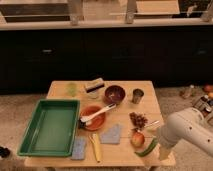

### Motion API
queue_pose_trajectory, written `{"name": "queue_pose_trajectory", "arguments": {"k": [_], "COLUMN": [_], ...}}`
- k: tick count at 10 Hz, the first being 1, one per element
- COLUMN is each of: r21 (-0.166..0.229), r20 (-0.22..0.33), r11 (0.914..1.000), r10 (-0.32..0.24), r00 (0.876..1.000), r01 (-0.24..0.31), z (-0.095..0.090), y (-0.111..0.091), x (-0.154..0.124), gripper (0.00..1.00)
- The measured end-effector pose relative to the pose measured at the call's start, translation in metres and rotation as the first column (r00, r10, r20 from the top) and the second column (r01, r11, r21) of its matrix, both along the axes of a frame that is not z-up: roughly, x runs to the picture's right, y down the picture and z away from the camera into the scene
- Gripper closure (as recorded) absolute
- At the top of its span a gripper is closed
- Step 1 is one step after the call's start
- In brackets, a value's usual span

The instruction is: Place pepper in purple bowl

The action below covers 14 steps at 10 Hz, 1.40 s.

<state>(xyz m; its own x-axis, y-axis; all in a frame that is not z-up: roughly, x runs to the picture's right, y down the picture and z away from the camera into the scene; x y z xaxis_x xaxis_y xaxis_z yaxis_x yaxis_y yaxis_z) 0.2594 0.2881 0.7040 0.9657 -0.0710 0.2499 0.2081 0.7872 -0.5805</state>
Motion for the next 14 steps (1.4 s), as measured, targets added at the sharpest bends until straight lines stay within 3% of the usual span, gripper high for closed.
{"name": "queue_pose_trajectory", "arguments": {"k": [5,7,10,14], "r21": [0.006,-0.018,-0.063,-0.082], "r20": [0.031,0.041,0.082,0.084], "r11": [0.9998,0.9998,0.9967,0.9916], "r10": [0.016,0.005,0.056,0.107], "r00": [0.999,0.999,0.995,0.991], "r01": [-0.017,-0.004,-0.051,-0.100], "z": [0.011,0.020,0.031,0.035], "y": [0.020,0.028,0.039,0.042], "x": [-0.002,-0.007,-0.008,0.003], "gripper": [0.20,0.20,0.20,0.20]}}
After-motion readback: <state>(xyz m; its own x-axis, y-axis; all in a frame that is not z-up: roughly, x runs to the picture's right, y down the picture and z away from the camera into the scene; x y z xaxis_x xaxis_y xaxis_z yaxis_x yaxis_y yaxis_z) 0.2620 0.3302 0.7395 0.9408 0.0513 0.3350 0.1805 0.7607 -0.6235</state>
